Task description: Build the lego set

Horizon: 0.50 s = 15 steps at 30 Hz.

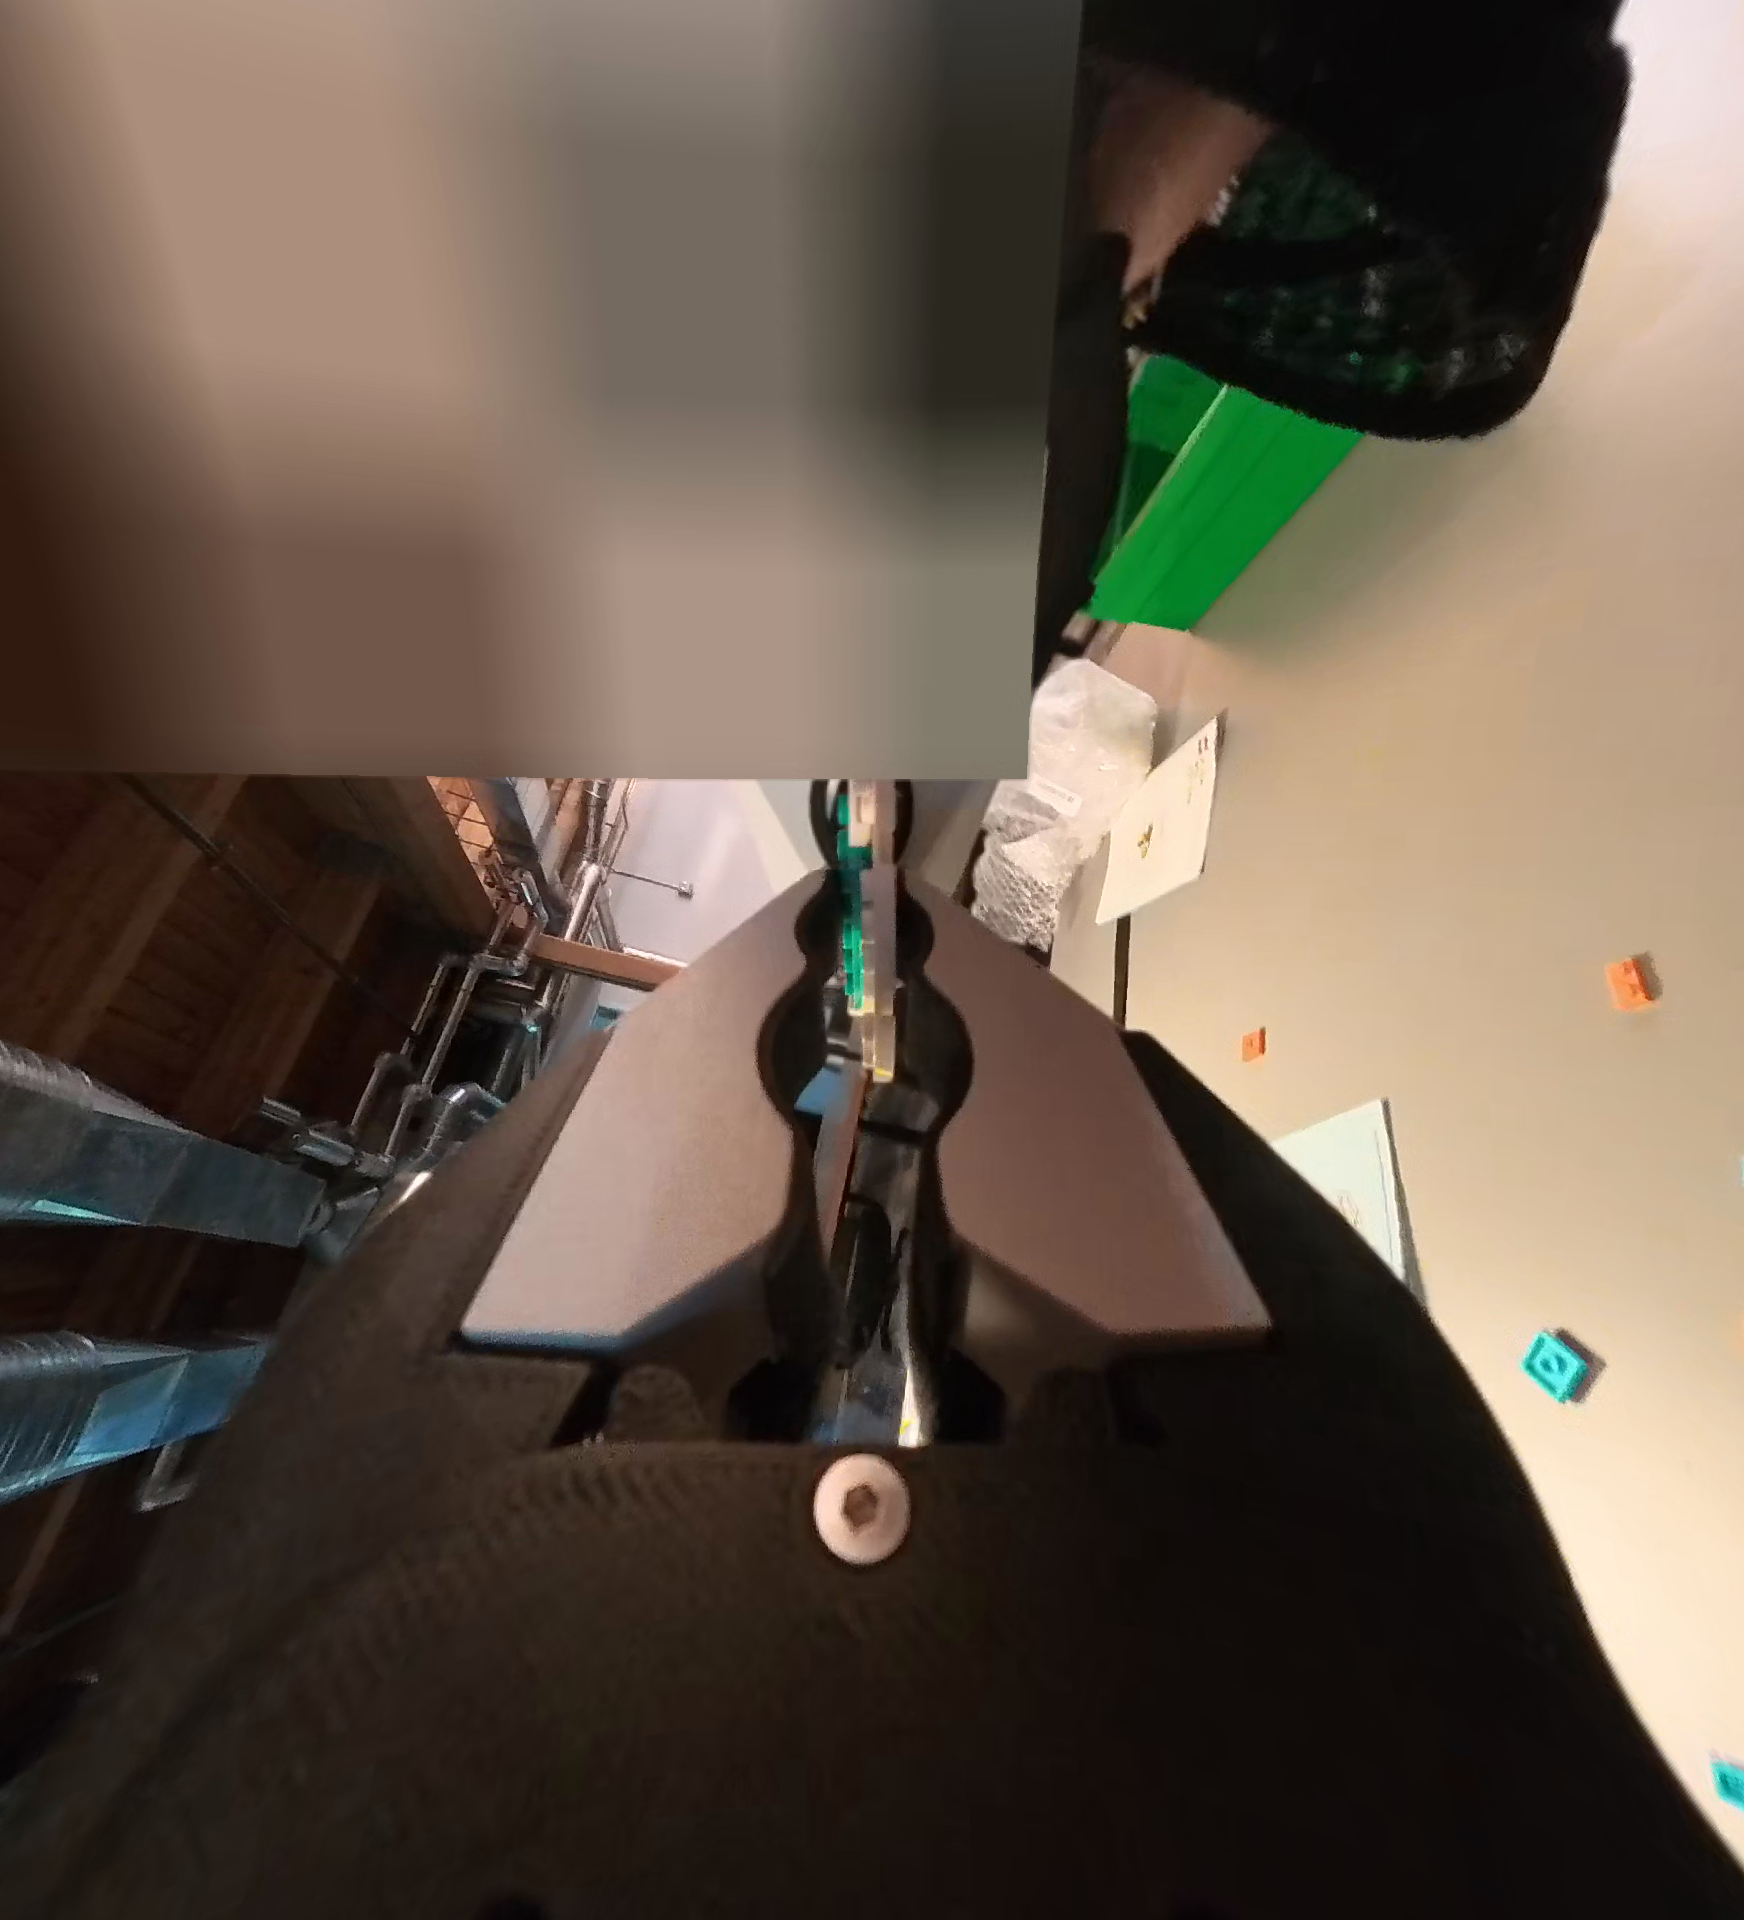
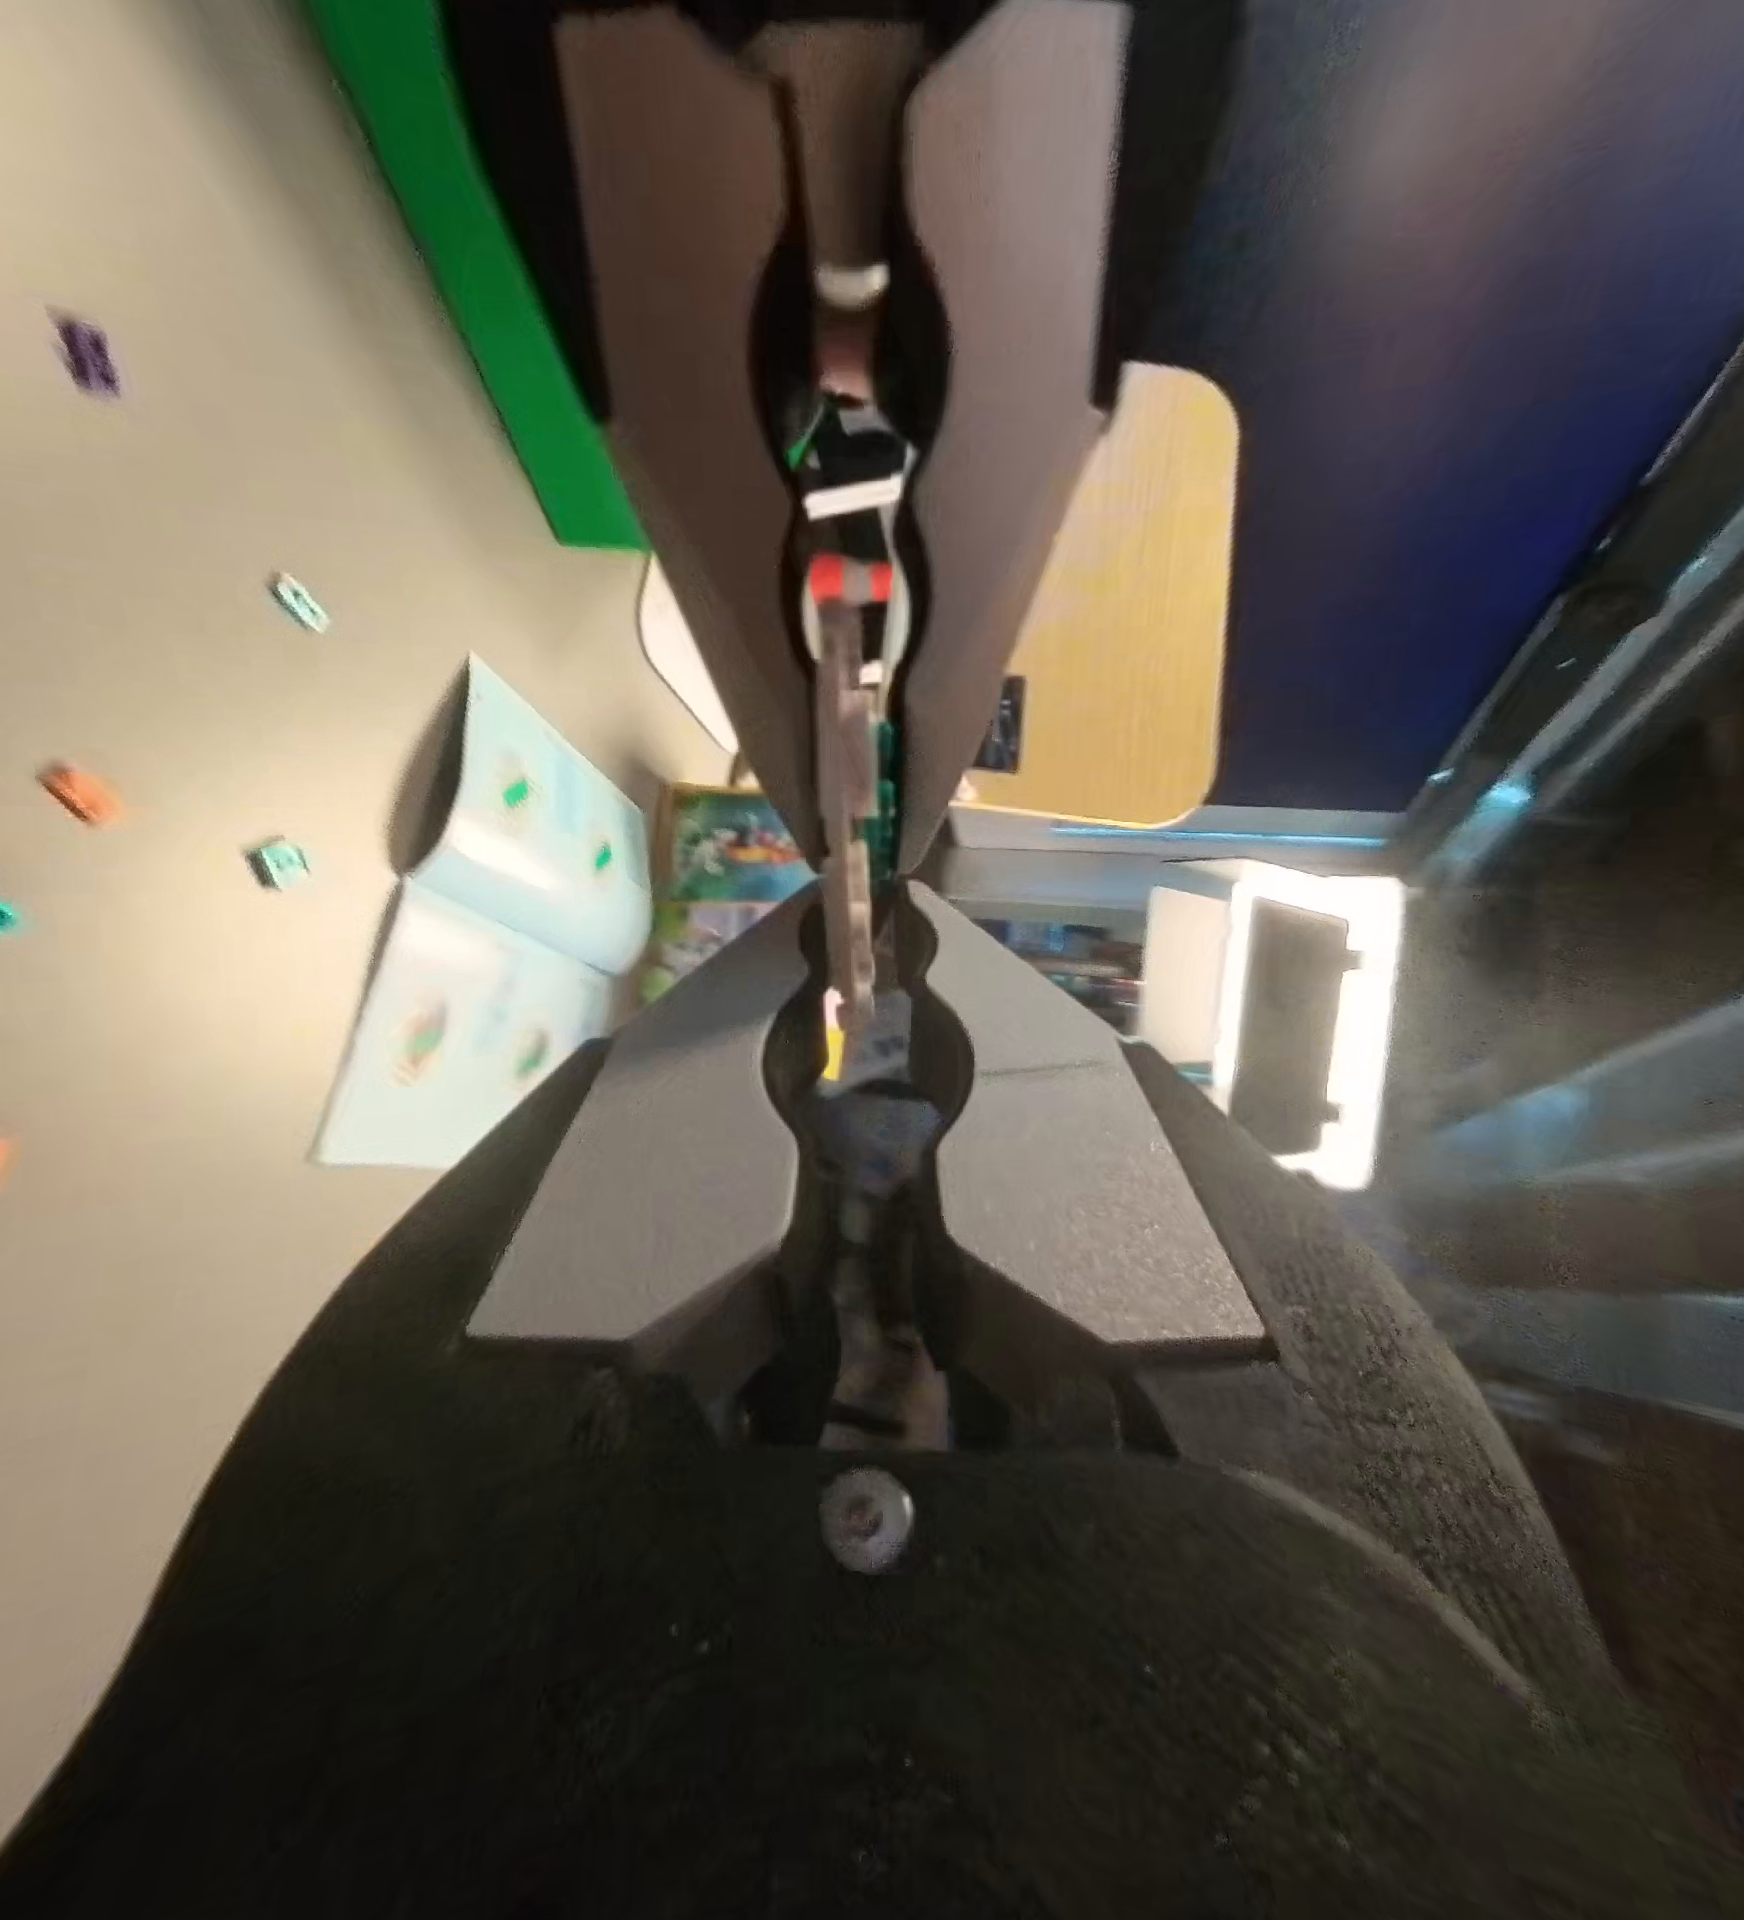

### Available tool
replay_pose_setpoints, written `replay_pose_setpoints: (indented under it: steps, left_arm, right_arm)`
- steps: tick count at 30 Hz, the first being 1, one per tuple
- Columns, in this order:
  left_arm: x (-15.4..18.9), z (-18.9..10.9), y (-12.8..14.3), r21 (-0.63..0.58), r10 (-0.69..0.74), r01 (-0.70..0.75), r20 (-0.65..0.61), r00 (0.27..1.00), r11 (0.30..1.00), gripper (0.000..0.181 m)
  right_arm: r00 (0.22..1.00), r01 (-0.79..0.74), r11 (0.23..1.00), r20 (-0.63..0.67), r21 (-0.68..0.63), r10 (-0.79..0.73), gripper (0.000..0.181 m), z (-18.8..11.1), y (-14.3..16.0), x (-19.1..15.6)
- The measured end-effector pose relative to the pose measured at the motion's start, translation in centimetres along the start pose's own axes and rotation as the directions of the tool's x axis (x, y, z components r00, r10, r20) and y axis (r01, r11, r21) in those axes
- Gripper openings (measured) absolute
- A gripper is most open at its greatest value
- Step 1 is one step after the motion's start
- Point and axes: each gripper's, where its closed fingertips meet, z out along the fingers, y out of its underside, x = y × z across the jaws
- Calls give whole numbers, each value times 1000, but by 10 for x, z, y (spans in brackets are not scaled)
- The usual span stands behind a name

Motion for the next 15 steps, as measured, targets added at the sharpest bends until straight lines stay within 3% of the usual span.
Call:
replay_pose_setpoints:
  steps: [3, 7, 15]
  left_arm:
    - [-3, -2, -4, 32, -13, 13, 13, 1000, 999, 8]
    - [-3, -5, -7, 68, -45, 45, -2, 999, 997, 8]
    - [-3, -11, -16, 148, -126, 131, -44, 991, 980, 8]
  right_arm:
    - [987, -153, 987, 54, 48, 150, 15, -2, -3, 3]
    - [979, -195, 975, 80, 106, 187, 24, -6, -6, 6]
    - [987, -144, 963, 97, 226, 125, 7, -14, -16, 1]
